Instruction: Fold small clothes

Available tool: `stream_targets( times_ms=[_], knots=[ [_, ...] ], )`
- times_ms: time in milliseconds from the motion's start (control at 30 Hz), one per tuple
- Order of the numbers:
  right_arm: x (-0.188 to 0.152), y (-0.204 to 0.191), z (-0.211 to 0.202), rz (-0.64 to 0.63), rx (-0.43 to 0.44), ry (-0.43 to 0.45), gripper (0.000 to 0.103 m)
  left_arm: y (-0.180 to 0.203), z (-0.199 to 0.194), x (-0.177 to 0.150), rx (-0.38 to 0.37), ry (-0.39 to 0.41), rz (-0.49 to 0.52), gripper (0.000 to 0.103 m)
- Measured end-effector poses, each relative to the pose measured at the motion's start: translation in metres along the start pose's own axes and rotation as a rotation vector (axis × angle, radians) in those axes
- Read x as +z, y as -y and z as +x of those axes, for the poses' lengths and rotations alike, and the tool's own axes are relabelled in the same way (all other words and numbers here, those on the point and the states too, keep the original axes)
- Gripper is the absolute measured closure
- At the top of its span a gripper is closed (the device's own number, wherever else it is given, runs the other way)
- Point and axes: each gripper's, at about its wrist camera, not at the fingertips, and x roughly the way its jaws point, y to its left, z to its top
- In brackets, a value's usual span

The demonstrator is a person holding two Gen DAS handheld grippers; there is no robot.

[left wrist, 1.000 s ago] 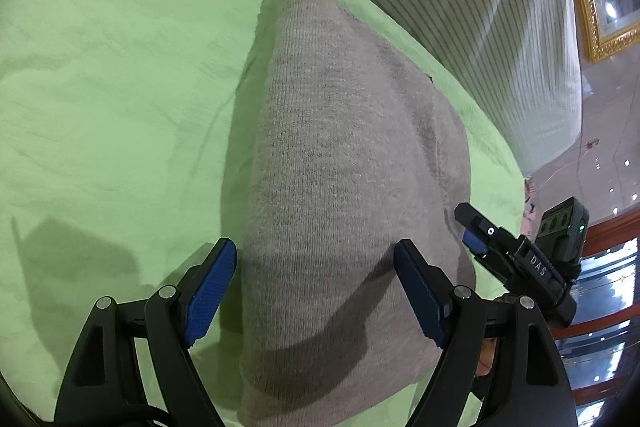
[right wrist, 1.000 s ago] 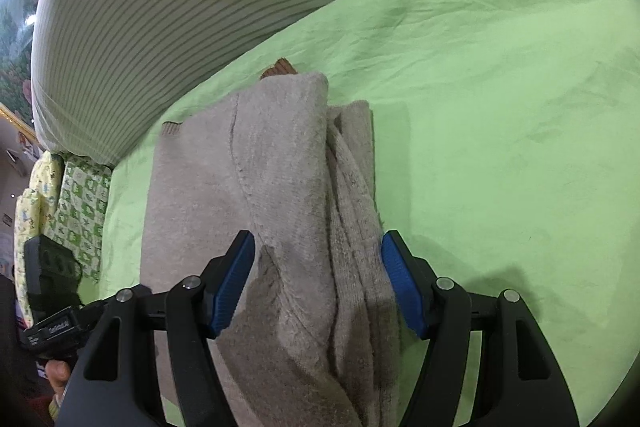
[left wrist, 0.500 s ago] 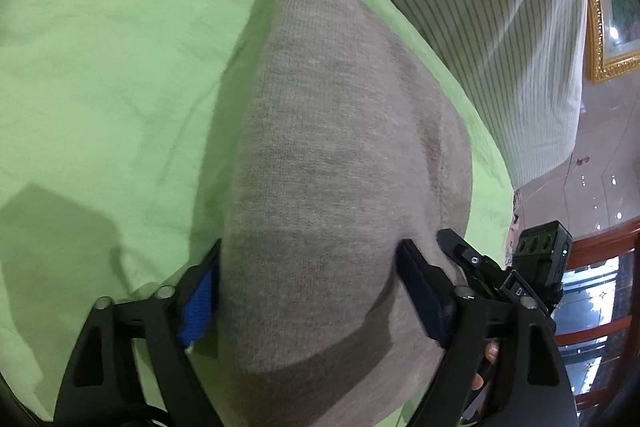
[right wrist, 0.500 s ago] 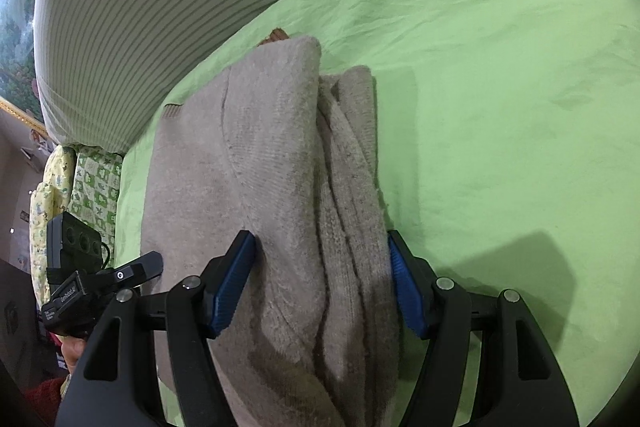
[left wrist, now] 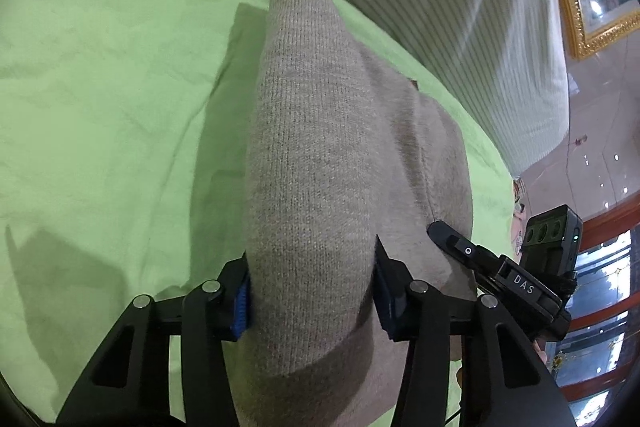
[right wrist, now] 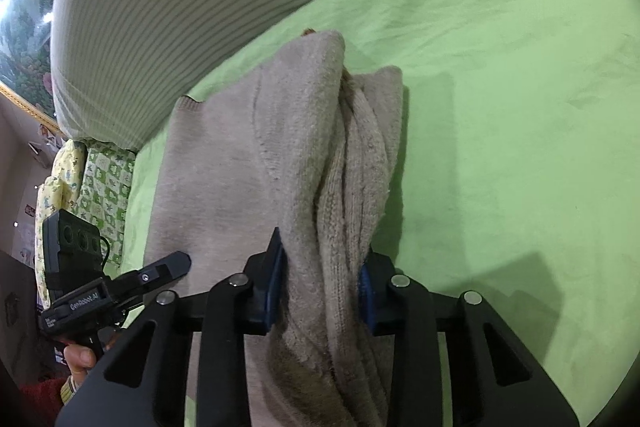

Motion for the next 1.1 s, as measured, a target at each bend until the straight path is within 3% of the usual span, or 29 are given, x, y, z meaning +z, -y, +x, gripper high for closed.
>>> stream_targets(
  times_ms=[367, 767, 1100],
  knots=[
    [-0.027, -0.05, -0.015, -0.071, 0.053, -0.008, 0.072, 0.01, -0.062, -0.022, 0.087, 0.086, 0.043, 0.056],
    [-0.063, -0.127, -0.012, -0.181, 0.112, -0.03, 0.072, -0.016, -0.157, -0.06, 0.143, 0.188, 0.012, 0.056],
    [-0.086, -0.169, -0.01, -0.238, 0.15, -0.046, 0.072, -0.039, -0.222, -0.084, 0.178, 0.259, 0.002, 0.056]
  ],
)
